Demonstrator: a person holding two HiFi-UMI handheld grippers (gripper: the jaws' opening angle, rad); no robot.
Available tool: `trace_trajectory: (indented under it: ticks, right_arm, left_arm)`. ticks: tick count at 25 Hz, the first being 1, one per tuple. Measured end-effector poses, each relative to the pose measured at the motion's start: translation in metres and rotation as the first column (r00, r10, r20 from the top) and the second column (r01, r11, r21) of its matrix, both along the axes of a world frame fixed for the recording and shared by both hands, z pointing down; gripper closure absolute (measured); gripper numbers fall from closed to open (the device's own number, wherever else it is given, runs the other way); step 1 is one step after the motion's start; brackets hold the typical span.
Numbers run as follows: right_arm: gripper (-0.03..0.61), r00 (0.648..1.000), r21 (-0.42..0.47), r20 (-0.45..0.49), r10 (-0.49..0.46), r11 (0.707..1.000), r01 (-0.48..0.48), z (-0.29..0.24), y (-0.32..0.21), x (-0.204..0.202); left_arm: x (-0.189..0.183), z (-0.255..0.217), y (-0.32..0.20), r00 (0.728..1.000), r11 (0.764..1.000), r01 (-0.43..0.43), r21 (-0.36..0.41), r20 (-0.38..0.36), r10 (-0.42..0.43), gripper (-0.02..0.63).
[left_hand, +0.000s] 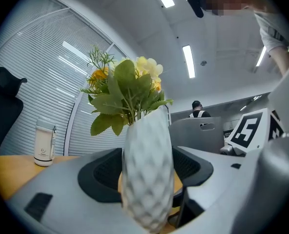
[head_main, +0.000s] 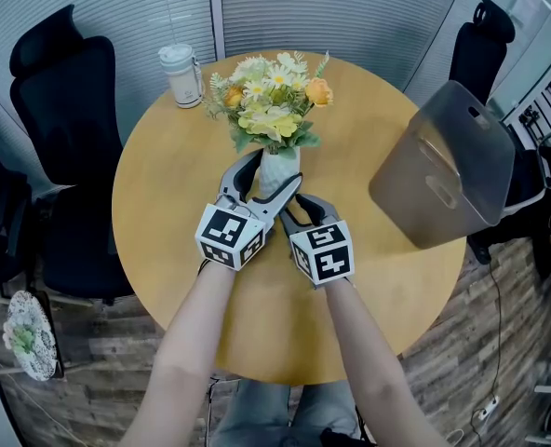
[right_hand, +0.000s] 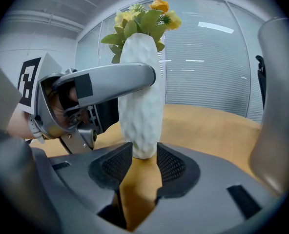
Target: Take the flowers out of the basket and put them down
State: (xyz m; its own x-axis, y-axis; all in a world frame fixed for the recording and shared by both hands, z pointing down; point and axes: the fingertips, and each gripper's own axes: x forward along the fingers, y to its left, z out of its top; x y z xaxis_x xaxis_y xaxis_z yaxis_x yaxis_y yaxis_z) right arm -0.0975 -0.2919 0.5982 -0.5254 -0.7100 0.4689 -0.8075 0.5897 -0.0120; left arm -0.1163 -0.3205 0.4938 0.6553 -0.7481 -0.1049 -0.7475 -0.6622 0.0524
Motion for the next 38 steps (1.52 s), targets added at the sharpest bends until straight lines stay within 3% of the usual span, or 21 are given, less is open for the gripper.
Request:
trace_trajectory:
  ticks: [15,31,38]
  right_arm:
    - [0.413,0.998,0.001,0.065,0.012,1.0,-0.012,-0.005,0.0,0.005]
    - [0.413,0.998,-0.02,0.063,0.003,1.0,-0.002,-0.004,0.005,0.006]
    - [0.324,0.995,-0.035,0.099,-0.008,0.999,0.012,-0.009,0.011,0.002]
  left_arm:
    - [0.001,0.013,-0.002,1.0,0.999,0.025,-0.039,0.017,-0.024,0.287]
    - [-0.003,0.004,0.003,1.0,0.999,0.029,-0.033,0.013,-0.029,0.218]
    - [-0.01,0.0,0.01,0.999,0.998,0.045,-0.041,0.013,-0.044,0.201]
